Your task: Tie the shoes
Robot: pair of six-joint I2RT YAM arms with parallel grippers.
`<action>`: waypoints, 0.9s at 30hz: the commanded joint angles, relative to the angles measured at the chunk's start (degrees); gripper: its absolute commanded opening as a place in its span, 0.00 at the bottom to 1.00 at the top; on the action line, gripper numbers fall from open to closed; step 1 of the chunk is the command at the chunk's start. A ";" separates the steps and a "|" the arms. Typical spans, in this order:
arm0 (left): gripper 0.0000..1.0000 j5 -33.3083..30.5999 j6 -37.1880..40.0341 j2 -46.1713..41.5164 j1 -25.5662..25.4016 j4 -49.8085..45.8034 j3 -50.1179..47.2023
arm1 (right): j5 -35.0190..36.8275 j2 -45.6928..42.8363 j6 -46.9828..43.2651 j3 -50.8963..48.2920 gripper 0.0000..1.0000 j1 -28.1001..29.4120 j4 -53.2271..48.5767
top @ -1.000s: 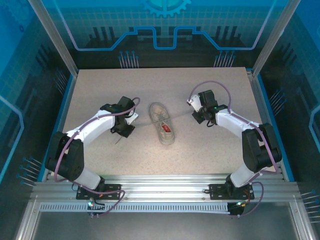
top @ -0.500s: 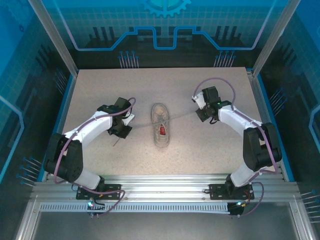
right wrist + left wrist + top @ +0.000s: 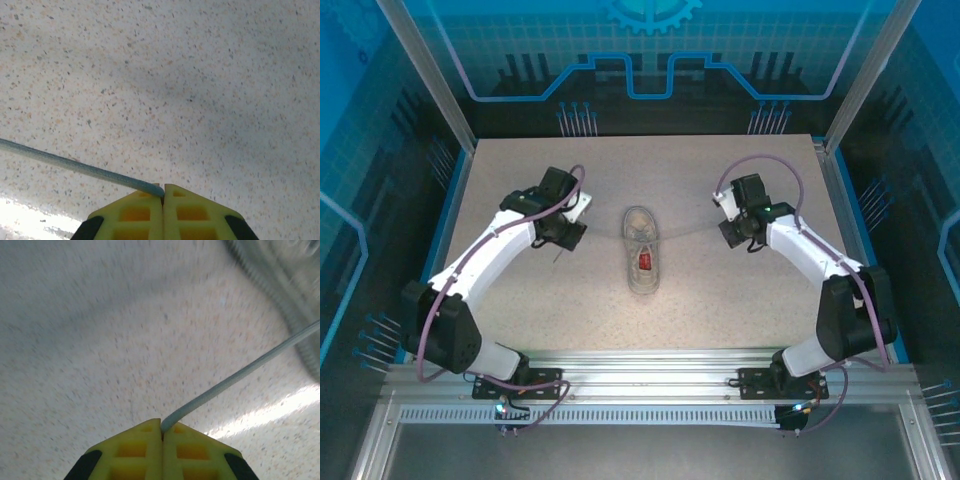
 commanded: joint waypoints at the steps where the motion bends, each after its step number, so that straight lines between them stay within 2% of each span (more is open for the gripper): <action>1: 0.00 -0.41 1.56 -0.70 -0.13 -1.96 2.43 | 4.44 -2.38 2.64 -1.07 0.00 -1.73 -5.40; 7: 0.00 -0.97 1.28 0.77 0.63 -1.44 -1.83 | 4.69 -3.52 4.22 -3.18 0.00 -2.81 -6.64; 18: 0.00 -0.89 0.84 0.70 5.97 -1.05 -9.00 | 5.01 1.02 5.69 -2.51 0.00 -4.18 -9.99; 27: 0.00 1.75 0.78 2.65 7.34 -0.32 -9.71 | 4.20 -0.50 7.42 -2.57 0.00 -5.25 -12.83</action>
